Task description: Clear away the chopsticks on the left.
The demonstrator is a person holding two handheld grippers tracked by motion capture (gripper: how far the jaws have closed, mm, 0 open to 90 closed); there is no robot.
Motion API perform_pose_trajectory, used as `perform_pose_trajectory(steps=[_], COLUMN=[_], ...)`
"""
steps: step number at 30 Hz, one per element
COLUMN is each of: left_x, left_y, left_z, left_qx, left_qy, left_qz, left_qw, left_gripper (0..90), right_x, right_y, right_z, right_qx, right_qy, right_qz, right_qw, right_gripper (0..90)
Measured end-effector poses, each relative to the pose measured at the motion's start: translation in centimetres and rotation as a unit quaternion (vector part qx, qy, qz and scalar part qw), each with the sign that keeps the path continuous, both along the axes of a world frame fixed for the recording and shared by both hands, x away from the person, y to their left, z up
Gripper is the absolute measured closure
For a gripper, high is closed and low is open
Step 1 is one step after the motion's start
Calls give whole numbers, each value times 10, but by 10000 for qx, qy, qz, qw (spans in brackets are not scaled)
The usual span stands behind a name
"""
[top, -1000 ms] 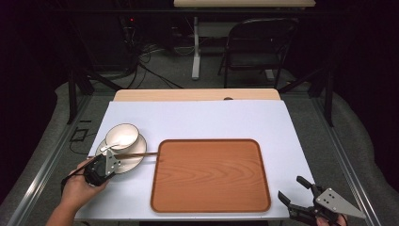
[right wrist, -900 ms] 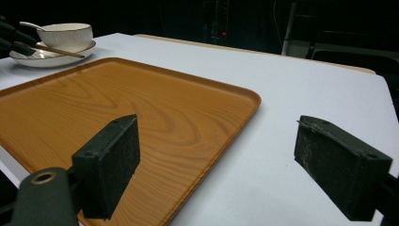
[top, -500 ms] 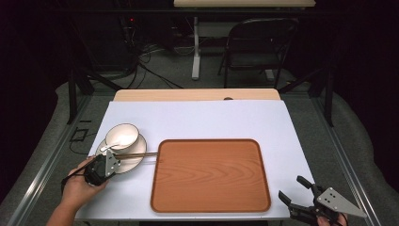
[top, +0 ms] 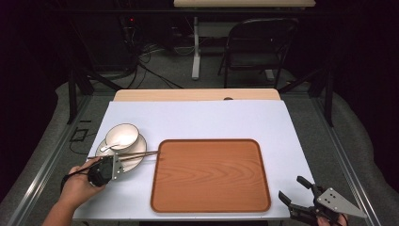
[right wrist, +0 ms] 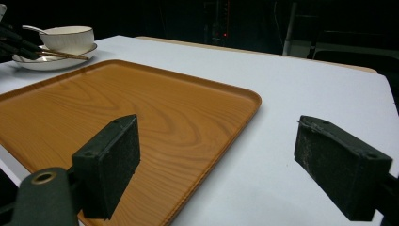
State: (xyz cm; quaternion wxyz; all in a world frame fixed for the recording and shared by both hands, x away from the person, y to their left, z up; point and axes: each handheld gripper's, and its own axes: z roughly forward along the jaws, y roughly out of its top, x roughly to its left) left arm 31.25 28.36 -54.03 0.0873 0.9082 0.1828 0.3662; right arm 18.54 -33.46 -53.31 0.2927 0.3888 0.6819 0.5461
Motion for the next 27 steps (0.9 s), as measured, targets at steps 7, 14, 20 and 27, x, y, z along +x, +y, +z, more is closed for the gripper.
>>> perform_pose_trajectory(steps=[7,14,20,27], left_x=[-5,-15,-22,-28], left_y=[-8,-10,-13,-23], left_z=[1,13,28,48], left_qx=[705,753,662,109], left_qy=[-7,-76,-174,-51], left_qz=[-326,-429,-458,-248], left_qw=[9970,9962,9966,9996], left_gripper=[842,843,843,843], right_x=[0,-1,0,-1], right_y=[0,0,0,0], right_z=[0,0,0,0], right_qx=[8,18,-27,-12], right_qy=[5,12,-26,-19], right_qz=[10,17,36,33], right_qw=[10000,10000,10000,10000], right_gripper=[144,144,144,144])
